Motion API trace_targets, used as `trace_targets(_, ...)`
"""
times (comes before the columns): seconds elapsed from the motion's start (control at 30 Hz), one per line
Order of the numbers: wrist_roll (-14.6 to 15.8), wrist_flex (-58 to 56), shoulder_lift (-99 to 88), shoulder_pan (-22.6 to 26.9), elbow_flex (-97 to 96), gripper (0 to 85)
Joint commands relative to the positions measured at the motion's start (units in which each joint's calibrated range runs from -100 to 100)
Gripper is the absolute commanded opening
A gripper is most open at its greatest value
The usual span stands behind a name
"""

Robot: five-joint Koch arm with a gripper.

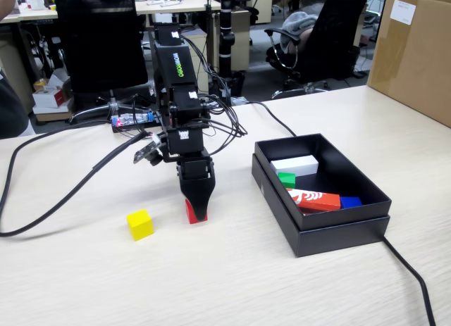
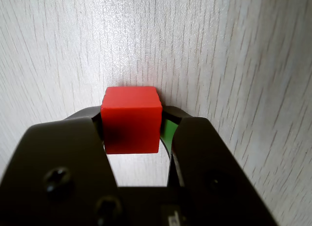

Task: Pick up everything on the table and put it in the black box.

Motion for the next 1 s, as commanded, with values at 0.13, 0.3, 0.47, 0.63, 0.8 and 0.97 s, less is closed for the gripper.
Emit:
trace_targets(0.13, -0.5, -1.3, -1.6, -0.2, 2.7, 1.2)
trace_targets(0.3, 0.6, -10.5, -14.1, 0.7, 9.7, 1.2)
trace_targets(0.47, 3.0, -16.8, -36.4, 8.7, 17.9, 1.2)
trace_targets(0.63, 4.7, -16.8, -37.3, 13.6, 20.6, 1.2)
trace_targets(0.8, 7.4, -16.8, -26.8, 18.3, 24.9, 1.2)
trace_targets(0.97, 8.4, -16.8, -15.9, 19.2, 29.4, 1.3)
